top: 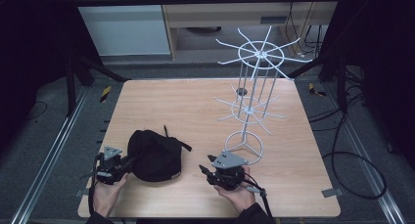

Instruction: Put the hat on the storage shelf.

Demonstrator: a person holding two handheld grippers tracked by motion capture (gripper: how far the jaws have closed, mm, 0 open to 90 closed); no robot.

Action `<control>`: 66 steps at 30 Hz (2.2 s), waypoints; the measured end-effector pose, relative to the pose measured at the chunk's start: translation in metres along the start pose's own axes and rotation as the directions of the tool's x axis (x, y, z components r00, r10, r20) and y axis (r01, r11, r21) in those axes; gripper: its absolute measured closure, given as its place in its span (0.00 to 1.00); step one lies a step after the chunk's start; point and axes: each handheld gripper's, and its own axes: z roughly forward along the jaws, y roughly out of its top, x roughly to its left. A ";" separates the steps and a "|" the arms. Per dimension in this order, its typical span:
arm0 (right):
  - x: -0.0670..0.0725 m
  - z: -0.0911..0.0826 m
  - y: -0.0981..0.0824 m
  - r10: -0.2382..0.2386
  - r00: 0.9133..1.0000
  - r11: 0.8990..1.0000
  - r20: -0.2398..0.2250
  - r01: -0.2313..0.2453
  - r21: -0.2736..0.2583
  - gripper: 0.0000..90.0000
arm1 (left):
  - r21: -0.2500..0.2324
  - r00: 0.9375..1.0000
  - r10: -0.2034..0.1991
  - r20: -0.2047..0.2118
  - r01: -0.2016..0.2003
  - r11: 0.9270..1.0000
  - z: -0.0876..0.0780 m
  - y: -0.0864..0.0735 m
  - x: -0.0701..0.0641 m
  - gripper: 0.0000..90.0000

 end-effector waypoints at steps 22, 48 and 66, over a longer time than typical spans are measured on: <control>-0.021 -0.031 -0.032 0.030 0.998 0.999 0.055 -0.031 0.034 0.53 | -0.069 1.000 -0.020 -0.005 0.020 0.997 -0.024 0.003 0.001 0.31; -0.029 -0.044 -0.041 0.031 0.997 0.998 0.066 -0.034 0.049 0.54 | -0.049 0.944 0.249 0.217 -0.245 0.968 -0.007 0.002 -0.089 0.73; -0.024 -0.035 -0.039 0.025 0.999 0.998 0.036 -0.027 0.057 0.60 | -0.256 0.952 0.207 0.226 -0.147 0.955 -0.037 0.034 -0.060 0.58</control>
